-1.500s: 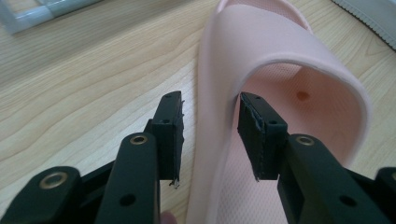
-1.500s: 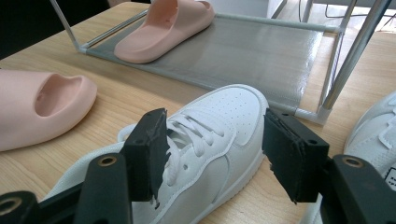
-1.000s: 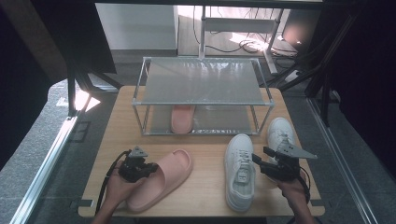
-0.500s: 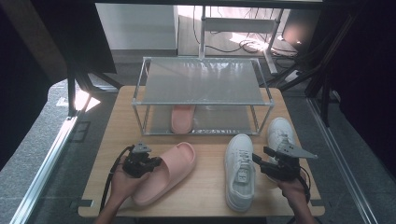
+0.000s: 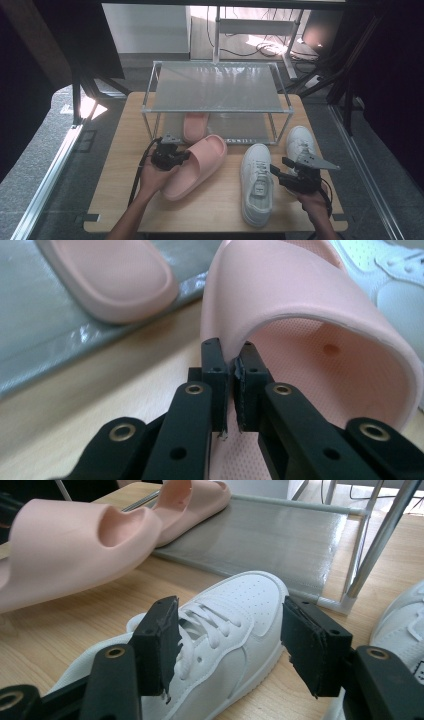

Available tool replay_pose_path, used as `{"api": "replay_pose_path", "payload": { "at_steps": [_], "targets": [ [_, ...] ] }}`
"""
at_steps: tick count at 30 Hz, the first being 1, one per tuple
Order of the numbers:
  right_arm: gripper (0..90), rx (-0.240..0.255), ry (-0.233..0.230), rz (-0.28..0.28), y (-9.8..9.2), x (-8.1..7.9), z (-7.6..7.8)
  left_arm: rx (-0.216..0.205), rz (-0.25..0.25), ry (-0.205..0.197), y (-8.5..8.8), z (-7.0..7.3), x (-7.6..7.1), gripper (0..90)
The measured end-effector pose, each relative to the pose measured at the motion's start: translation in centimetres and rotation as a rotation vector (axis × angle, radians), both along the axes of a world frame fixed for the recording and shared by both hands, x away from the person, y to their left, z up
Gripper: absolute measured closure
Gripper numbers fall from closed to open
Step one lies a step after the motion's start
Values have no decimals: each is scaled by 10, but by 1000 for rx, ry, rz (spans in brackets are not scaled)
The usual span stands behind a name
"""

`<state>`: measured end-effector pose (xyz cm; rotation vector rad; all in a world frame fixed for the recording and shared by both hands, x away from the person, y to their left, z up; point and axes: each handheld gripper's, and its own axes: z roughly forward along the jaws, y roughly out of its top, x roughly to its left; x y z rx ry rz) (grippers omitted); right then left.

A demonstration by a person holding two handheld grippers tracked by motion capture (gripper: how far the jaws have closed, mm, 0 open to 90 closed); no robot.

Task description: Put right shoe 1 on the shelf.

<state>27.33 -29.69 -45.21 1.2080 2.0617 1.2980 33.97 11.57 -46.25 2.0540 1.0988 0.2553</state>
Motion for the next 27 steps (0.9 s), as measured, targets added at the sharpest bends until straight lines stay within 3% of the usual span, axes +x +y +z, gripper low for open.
{"api": "replay_pose_path", "payload": {
  "at_steps": [14, 27],
  "targets": [
    [412, 4, -1, -1, -2, 0, 0, 0, 39, -8, -41, -4, 39, 856],
    [412, 5, 1, 0, -2, 1, 0, 0, 103, -11, -59, -17, 66, 856]
  ]
}}
